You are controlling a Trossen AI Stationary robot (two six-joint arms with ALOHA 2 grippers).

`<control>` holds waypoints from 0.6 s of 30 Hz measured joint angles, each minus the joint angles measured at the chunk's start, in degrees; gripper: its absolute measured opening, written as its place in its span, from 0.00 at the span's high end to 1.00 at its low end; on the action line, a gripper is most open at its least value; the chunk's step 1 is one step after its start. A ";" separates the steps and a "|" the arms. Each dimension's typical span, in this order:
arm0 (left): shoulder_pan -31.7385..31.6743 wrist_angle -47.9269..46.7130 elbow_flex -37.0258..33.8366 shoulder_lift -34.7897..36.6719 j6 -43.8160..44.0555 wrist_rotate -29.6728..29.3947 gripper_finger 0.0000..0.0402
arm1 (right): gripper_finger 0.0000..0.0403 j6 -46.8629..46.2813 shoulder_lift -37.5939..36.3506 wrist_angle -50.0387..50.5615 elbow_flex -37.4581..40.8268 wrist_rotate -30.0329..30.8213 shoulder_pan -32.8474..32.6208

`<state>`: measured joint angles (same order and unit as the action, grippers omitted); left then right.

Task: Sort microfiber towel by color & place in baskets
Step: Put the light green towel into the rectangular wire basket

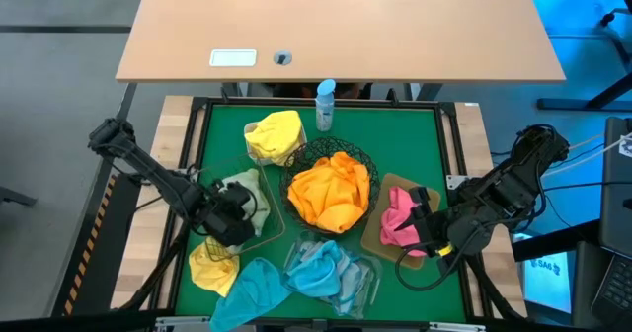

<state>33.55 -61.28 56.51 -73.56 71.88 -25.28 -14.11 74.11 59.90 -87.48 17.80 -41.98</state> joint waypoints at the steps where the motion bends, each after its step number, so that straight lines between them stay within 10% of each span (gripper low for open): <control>1: -0.18 0.16 0.00 0.00 0.02 0.40 0.94 | 0.56 0.00 0.00 0.00 0.00 0.00 0.00; 9: -3.65 -0.09 2.51 0.07 -0.09 4.32 0.74 | 0.56 0.00 0.00 0.00 0.00 -0.01 0.00; 18: -9.28 -1.22 6.39 0.07 -8.98 21.62 0.56 | 0.56 0.02 0.00 0.07 0.00 -0.02 0.00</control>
<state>24.28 -62.50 62.90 -73.49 62.90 -3.66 -14.09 74.11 59.96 -87.48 17.78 -41.98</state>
